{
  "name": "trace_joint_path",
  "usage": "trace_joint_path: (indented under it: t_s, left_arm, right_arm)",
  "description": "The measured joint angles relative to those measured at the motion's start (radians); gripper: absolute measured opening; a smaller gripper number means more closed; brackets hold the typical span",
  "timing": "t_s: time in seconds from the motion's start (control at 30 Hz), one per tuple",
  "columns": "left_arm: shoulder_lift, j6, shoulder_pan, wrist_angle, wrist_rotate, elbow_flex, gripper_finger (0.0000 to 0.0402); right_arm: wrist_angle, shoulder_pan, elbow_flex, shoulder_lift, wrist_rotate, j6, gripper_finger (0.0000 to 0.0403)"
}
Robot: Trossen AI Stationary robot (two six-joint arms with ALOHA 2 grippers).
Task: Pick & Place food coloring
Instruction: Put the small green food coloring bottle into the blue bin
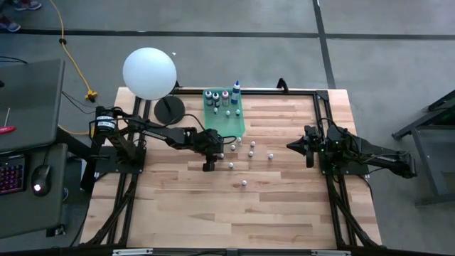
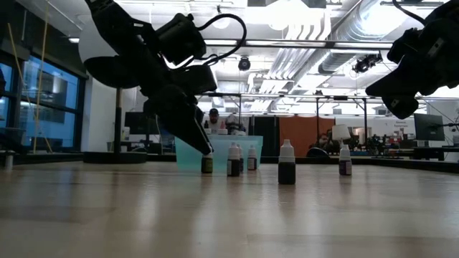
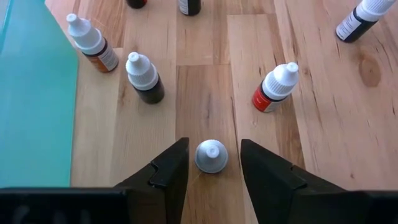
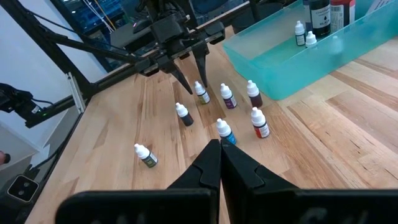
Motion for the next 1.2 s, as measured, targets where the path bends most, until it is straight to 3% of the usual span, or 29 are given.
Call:
trace_joint_path:
  t_s: [0.47,1.2]
  left_arm:
    - [-0.002,-0.001,0.000,0.001,0.002,0.000,0.0043]
    - [-0.035,-0.176,0.000,-0.022,0.033,0.000,0.0044]
  right_arm:
    - [0.000,0.000,0.000,0.000,0.000,0.000,0.0000]
    - [0.000,0.000,0.000,0.000,0.000,0.001,0.0000]
